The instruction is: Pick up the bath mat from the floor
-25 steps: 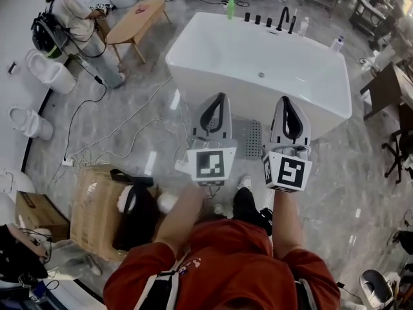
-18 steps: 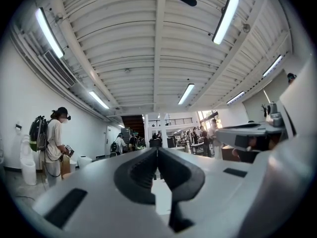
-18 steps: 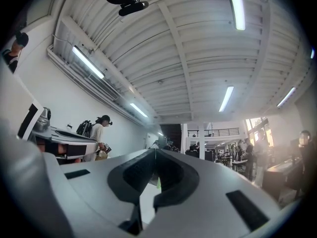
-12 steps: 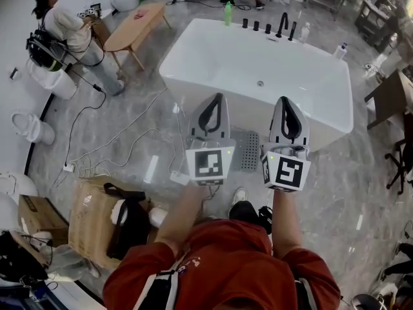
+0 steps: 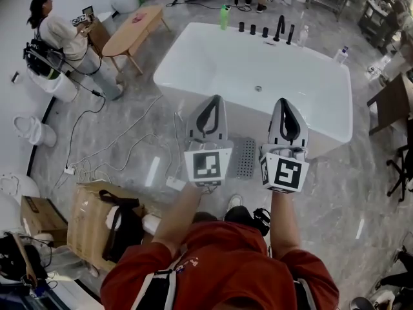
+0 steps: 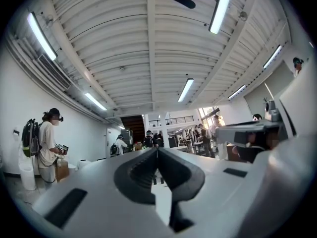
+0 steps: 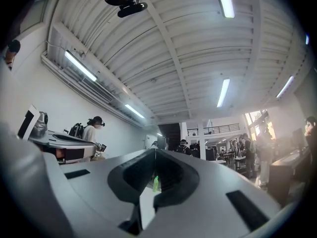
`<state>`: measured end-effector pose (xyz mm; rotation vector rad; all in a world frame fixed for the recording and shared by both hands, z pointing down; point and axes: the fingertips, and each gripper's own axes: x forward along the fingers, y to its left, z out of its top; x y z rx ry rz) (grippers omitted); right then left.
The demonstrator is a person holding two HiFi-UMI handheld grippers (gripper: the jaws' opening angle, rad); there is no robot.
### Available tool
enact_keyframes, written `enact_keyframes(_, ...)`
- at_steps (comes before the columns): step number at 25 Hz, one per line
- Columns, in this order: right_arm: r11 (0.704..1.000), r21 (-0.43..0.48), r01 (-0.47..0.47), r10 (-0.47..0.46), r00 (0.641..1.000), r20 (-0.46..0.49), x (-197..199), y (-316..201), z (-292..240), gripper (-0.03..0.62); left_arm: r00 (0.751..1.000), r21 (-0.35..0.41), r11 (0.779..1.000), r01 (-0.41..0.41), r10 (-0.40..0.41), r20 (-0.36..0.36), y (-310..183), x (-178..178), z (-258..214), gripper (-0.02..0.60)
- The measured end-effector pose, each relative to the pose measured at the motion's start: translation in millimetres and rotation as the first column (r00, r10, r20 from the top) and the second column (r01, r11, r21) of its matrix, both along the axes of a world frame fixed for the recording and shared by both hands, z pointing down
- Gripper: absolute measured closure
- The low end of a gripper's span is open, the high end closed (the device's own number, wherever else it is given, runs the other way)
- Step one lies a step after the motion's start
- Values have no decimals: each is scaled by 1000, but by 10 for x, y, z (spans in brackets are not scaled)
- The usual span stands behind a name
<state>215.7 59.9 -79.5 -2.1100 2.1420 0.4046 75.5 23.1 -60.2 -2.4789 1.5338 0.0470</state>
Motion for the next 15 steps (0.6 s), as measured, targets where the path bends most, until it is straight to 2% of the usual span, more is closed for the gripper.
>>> enact_keyframes(5, 1000, -22, 7, -7, 1000, 24, 60, -180, 131, 582, 1000, -15, 1000, 17, -17, 3, -161, 19, 100, 566)
enact_keyframes(15, 997, -72, 2, -1, 1000, 12, -196, -630, 368, 582, 1000, -46, 999, 8, -7, 12, -558, -203, 298, 566)
